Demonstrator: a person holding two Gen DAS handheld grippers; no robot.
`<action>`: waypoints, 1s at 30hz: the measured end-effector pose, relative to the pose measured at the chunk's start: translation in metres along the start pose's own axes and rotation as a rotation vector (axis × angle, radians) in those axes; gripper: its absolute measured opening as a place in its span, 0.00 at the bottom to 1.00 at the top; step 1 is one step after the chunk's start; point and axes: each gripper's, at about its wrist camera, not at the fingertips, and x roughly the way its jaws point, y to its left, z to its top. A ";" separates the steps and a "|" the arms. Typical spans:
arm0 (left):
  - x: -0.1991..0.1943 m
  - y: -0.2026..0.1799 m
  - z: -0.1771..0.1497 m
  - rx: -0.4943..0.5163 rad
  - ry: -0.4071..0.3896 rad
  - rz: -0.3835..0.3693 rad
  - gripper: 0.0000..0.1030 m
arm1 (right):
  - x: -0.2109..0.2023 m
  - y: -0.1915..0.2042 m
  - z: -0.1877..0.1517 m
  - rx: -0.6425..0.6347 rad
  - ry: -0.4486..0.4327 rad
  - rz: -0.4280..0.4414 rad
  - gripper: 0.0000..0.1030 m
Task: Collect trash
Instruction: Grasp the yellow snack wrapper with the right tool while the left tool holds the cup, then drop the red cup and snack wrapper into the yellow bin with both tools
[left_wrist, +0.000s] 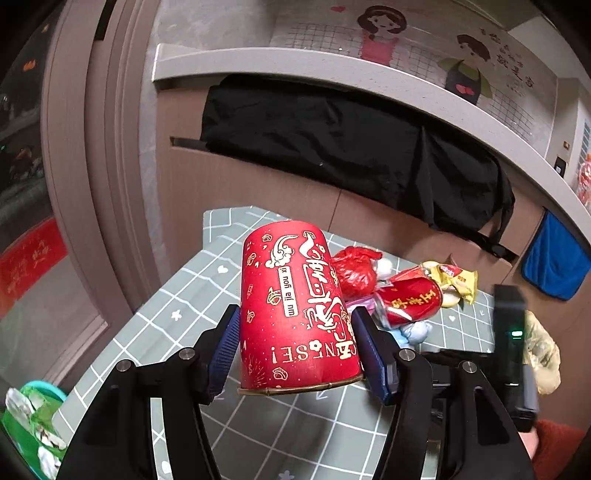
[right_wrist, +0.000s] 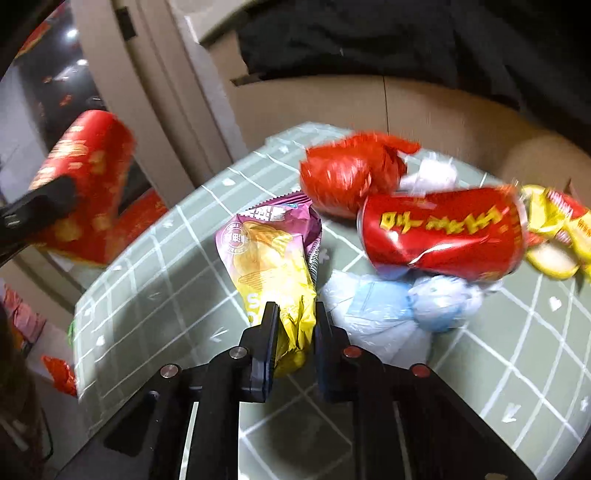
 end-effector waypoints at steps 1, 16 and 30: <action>-0.001 -0.003 0.001 0.006 -0.003 -0.002 0.59 | -0.010 -0.001 0.000 -0.005 -0.018 0.000 0.15; -0.024 -0.133 0.032 0.177 -0.152 -0.085 0.59 | -0.191 -0.061 0.015 -0.007 -0.360 -0.157 0.15; -0.035 -0.321 0.039 0.344 -0.237 -0.282 0.59 | -0.329 -0.163 -0.041 0.070 -0.516 -0.352 0.15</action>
